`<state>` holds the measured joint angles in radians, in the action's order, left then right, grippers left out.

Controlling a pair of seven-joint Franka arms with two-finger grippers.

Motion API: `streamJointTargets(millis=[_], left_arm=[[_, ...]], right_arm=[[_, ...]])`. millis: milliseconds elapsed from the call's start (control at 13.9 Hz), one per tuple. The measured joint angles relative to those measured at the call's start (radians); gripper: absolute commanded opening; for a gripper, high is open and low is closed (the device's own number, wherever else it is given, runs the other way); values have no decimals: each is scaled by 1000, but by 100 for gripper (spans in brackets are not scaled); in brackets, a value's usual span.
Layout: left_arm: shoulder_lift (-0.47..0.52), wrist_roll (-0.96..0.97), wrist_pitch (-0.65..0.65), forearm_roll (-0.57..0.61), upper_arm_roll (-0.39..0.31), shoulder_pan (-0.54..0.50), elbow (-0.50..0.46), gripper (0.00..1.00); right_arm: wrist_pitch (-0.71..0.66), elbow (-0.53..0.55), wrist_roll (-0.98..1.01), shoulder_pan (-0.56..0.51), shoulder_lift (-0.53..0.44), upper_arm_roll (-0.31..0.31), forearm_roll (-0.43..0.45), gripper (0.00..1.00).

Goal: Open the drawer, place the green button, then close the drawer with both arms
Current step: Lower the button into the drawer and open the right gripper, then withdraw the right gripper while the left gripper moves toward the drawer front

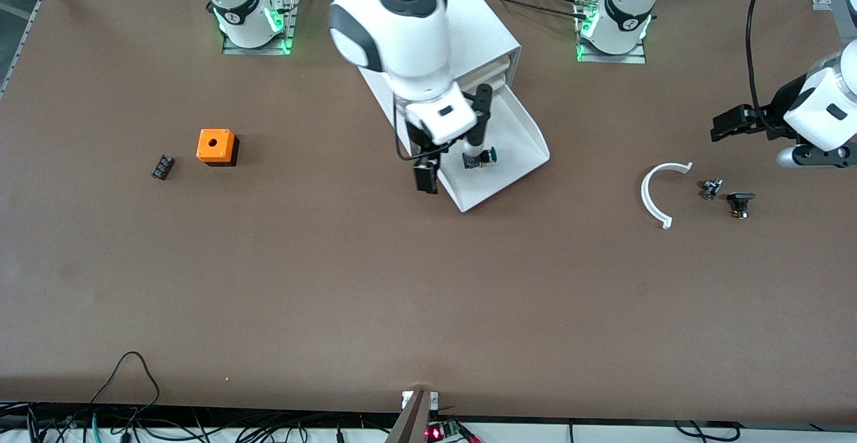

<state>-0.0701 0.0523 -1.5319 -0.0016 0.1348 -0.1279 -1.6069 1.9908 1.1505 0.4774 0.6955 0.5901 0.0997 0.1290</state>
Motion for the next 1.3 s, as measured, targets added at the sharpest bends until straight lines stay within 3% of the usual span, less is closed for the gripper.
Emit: streamJointTargets(millis=[216,505,866,1082,1299], left_arm=[[-42,32,-81,0,41,2,-20,100],[-91,275,-302,0,118,43,-162,100],[-222,580,-655,0,127,163,-329,100],[-336,665,-837,0,127,214,-363,100],[-404,764,-1066,0,128,278,-470,100]], right_arm=[[-5,45,-130,-43,-26,-1,-21,100],[-16,125,-346,-149,-48,-7,-24,100],[-75,299,-681,-311,-149,-16,-26,100],[-170,357,-736,-430,-210,-20,-26,100],[-215,361,-736,-583,-299,-23,-28,100]])
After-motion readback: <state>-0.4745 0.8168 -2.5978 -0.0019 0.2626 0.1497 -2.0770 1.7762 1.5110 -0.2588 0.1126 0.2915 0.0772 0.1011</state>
